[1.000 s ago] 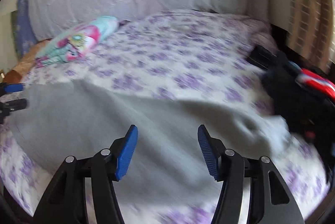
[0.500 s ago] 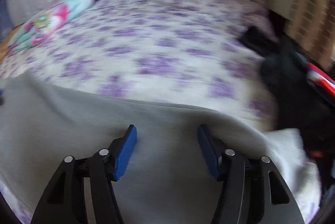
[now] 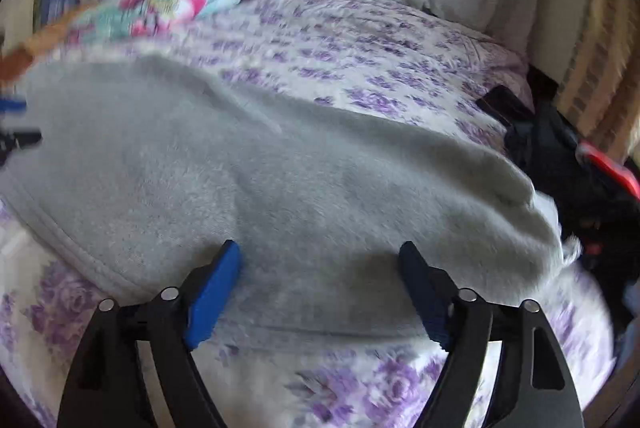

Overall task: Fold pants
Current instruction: 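Grasp the sweatpants cuffs with the right gripper and lift them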

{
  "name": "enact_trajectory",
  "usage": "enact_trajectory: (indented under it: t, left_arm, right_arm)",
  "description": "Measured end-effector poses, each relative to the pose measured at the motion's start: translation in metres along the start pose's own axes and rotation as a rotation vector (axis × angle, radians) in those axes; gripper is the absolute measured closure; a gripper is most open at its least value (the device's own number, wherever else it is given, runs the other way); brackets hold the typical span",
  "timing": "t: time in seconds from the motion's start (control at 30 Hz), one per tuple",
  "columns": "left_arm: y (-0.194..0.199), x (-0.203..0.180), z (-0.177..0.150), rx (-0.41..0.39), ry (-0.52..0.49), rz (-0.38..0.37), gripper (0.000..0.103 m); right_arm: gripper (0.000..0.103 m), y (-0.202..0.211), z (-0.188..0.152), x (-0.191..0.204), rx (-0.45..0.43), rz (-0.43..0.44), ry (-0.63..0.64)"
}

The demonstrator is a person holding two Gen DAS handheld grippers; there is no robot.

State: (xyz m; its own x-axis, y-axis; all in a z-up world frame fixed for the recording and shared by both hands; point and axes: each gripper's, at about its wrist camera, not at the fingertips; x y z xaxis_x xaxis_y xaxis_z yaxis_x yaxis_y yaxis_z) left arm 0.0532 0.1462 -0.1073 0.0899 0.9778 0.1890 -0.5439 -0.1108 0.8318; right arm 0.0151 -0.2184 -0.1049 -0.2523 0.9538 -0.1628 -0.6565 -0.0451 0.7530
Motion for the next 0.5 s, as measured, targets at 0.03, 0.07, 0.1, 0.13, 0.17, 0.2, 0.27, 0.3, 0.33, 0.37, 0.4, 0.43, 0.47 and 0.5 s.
enact_trajectory:
  t: [0.03,0.07,0.1,0.13,0.17,0.2,0.27,0.3,0.33,0.37,0.4,0.43,0.47,0.5]
  left_arm:
    - [0.004,0.0,-0.002,-0.008,-0.002,0.002,0.004]
    - [0.01,0.0,-0.001,-0.005,-0.001,0.006,0.004]
    - [0.015,0.001,0.0,-0.005,0.013,0.002,0.004]
    - [0.023,0.002,0.002,-0.012,0.038,-0.018,0.004]
    - [0.029,0.002,0.001,-0.026,0.055,-0.043,0.004]
    - [0.035,-0.001,0.002,-0.043,0.07,-0.072,0.004]
    - [0.044,-0.013,0.005,-0.07,0.083,-0.15,0.004]
    - [0.048,-0.025,0.008,-0.079,0.076,-0.19,0.004]
    - [0.049,-0.037,0.012,-0.084,0.067,-0.223,0.004]
    - [0.05,-0.05,0.015,-0.086,0.059,-0.249,0.004]
    - [0.049,-0.067,0.019,-0.083,0.048,-0.287,0.004]
    - [0.048,-0.083,0.024,-0.074,0.031,-0.314,0.004]
    - [0.048,-0.101,0.029,-0.068,0.015,-0.339,0.004]
    - [0.047,-0.116,0.031,-0.063,0.002,-0.362,0.004]
  right_arm:
    - [0.022,0.006,0.0,-0.01,0.008,0.039,-0.047]
    - [0.022,0.016,-0.001,-0.023,-0.007,0.074,-0.106]
    - [0.022,0.025,-0.005,-0.036,-0.035,0.109,-0.172]
    - [0.022,0.035,-0.01,-0.051,-0.067,0.145,-0.243]
    - [0.022,0.044,-0.017,-0.068,-0.099,0.173,-0.329]
    - [0.021,0.05,-0.025,-0.081,-0.121,0.182,-0.4]
    - [0.021,0.059,-0.043,-0.111,-0.17,0.185,-0.566]
    - [0.021,0.061,-0.049,-0.121,-0.182,0.184,-0.619]
    - [0.021,0.059,-0.055,-0.133,-0.185,0.182,-0.68]
    - [0.021,0.057,-0.057,-0.14,-0.182,0.184,-0.713]
    - [0.021,0.052,-0.059,-0.147,-0.172,0.196,-0.743]
    - [0.021,0.048,-0.059,-0.151,-0.166,0.209,-0.76]
    - [0.021,0.043,-0.059,-0.154,-0.161,0.223,-0.778]
    - [0.021,0.036,-0.058,-0.157,-0.152,0.241,-0.799]
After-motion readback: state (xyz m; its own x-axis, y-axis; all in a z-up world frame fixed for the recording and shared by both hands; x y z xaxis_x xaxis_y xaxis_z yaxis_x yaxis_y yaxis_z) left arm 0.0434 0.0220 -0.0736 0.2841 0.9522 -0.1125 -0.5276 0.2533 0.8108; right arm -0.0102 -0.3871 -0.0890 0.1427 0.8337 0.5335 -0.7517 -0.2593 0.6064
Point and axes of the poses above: each gripper's, at about its wrist camera, not at the fingertips, and y roughly against the way its jaws point, x to its left, z to its top, and after that the axes turned 5 degrees about x, right-handed
